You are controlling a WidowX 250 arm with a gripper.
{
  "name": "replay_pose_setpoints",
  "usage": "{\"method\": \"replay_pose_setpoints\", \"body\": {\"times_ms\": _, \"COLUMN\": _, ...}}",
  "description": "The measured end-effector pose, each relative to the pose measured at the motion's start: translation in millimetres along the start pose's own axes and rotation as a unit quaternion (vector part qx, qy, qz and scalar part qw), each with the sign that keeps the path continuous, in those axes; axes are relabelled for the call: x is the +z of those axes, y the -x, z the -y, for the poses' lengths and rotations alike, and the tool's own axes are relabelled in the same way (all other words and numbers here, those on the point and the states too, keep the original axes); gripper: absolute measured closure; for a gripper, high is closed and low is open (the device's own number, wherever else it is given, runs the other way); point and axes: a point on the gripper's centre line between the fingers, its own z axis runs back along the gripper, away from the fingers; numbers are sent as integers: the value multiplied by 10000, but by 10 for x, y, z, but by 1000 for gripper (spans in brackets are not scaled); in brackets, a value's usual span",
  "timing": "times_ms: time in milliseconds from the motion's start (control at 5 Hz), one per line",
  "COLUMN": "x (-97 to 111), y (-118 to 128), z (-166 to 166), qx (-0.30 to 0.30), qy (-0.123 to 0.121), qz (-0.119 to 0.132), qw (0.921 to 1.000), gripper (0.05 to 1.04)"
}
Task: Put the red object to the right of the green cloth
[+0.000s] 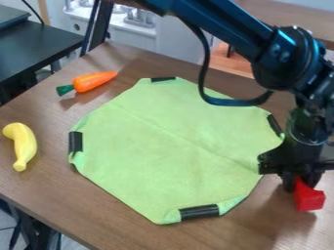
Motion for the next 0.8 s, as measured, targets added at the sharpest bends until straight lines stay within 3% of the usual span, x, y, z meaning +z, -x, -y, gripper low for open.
{"method": "replay_pose_setpoints", "body": {"times_ms": 200, "x": -42, "y": 50, "z": 67, "qx": -1, "qy": -20, "qz": -80, "qw": 10000, "gripper": 768}}
{"method": "replay_pose_setpoints", "body": {"times_ms": 400, "x": -73, "y": 51, "z": 46, "qx": 47, "qy": -121, "qz": -121, "qw": 9998, "gripper": 474}}
{"method": "replay_pose_setpoints", "body": {"times_ms": 600, "x": -76, "y": 36, "z": 33, "qx": 31, "qy": -66, "qz": -225, "qw": 9997, "gripper": 182}}
{"method": "replay_pose_setpoints", "body": {"times_ms": 800, "x": -63, "y": -34, "z": -78, "qx": 48, "qy": -14, "qz": -479, "qw": 9988, "gripper": 77}}
